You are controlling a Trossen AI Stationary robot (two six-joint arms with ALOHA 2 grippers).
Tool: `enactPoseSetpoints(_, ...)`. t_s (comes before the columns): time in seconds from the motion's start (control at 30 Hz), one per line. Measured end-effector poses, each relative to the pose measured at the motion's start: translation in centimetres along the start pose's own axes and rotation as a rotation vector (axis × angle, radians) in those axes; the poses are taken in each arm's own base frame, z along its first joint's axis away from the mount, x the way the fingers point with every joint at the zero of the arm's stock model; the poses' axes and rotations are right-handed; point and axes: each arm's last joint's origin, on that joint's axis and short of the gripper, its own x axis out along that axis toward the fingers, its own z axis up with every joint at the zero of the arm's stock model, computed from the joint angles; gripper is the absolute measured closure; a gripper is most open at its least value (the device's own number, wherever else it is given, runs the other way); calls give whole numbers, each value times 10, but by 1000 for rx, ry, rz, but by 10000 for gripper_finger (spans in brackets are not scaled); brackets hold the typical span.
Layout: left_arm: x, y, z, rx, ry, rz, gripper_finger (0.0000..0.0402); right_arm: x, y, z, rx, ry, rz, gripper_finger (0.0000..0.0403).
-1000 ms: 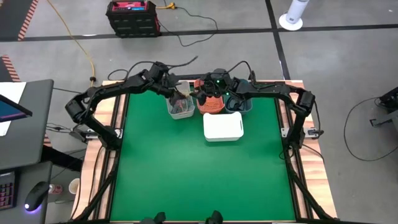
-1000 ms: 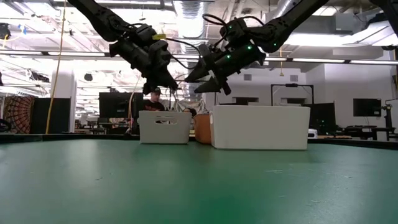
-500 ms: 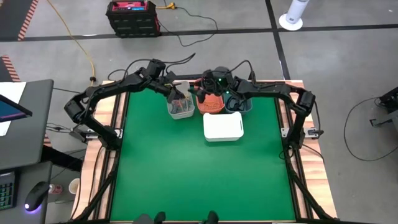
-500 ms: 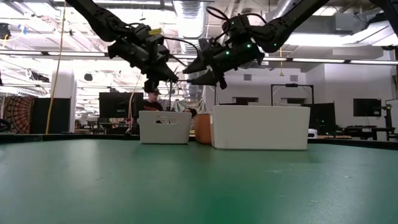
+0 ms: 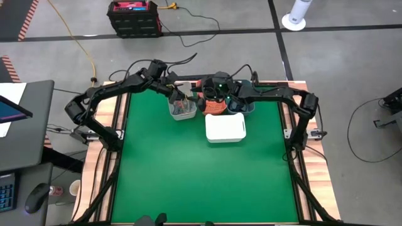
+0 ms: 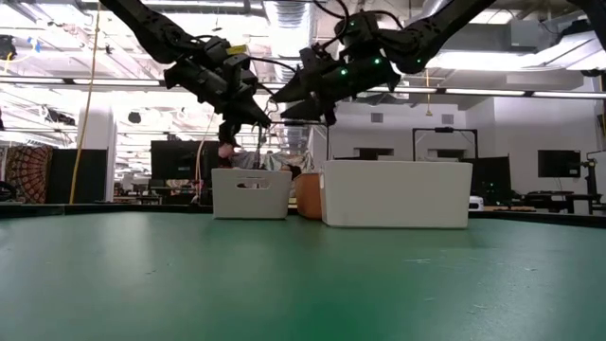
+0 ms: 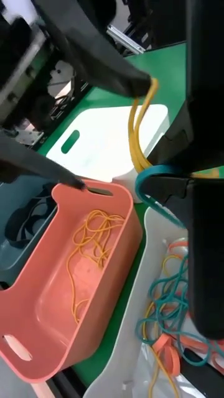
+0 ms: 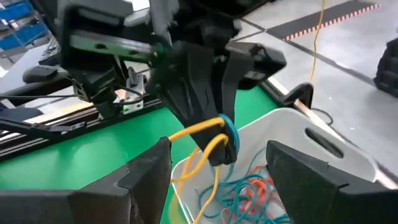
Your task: Sort rubber bands into baskets
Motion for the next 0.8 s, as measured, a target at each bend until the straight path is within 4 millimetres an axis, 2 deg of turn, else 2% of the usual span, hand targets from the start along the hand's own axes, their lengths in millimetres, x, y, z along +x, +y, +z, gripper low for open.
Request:
enactPoseSetpoints(0.2,0,0,0,-10,-2,15,401,0,17,2,-179,-14,38,117)
enactPoseSetpoints(0.33,0,0,0,-15,-3,17,401,1,26,1,-221,-13,58,117)
enactPoseSetpoints(0.8,0,0,1,-28,-4,-10,401,1,21,2,-219,-12,48,117)
